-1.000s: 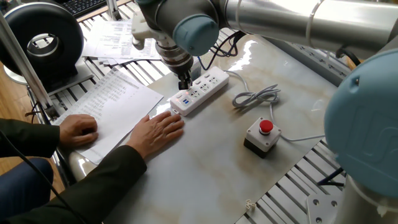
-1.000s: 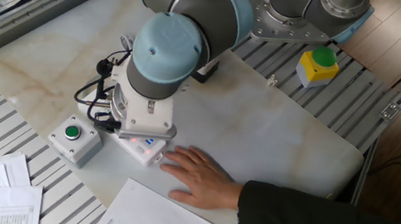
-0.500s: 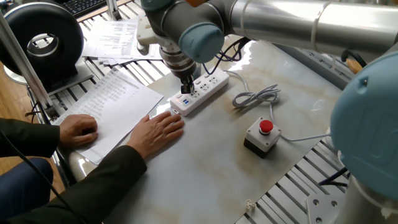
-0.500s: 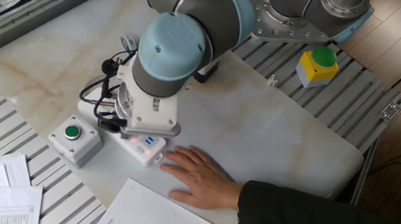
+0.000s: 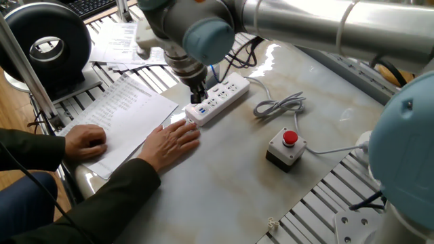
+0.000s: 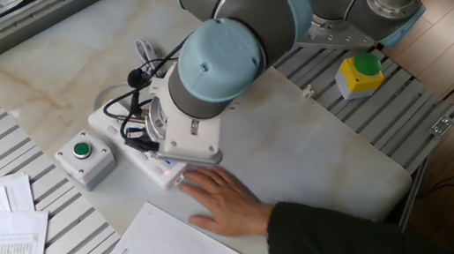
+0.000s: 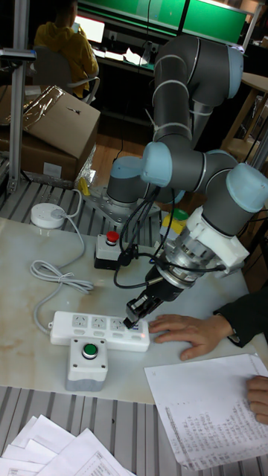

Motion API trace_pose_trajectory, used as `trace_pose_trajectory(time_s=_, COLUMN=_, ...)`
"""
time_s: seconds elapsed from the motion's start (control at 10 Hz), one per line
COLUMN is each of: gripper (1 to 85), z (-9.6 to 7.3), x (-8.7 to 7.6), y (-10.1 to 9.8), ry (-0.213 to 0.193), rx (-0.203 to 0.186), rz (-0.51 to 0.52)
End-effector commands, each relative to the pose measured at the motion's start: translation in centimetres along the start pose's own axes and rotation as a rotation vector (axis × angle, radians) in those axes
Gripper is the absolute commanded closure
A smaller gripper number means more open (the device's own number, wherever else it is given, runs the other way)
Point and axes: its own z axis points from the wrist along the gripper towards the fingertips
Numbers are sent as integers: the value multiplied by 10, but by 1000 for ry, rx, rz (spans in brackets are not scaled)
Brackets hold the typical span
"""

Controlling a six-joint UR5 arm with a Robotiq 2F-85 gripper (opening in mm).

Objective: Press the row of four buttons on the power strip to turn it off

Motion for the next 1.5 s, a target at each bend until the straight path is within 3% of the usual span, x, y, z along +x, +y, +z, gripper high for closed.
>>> trace_pose_trajectory(time_s=0.0, gripper=847, z=-8, x=-7, y=4, ry=-5, rx=-15, rz=19)
trace_pose_trajectory(time_s=0.8, gripper=847, z=20, x=2, y=-26, ry=-29, rx=28, rz=-57)
trace_pose_trajectory(time_s=1.4, gripper=847, z=38, x=4, y=-23, ry=-47, rx=30, rz=-74)
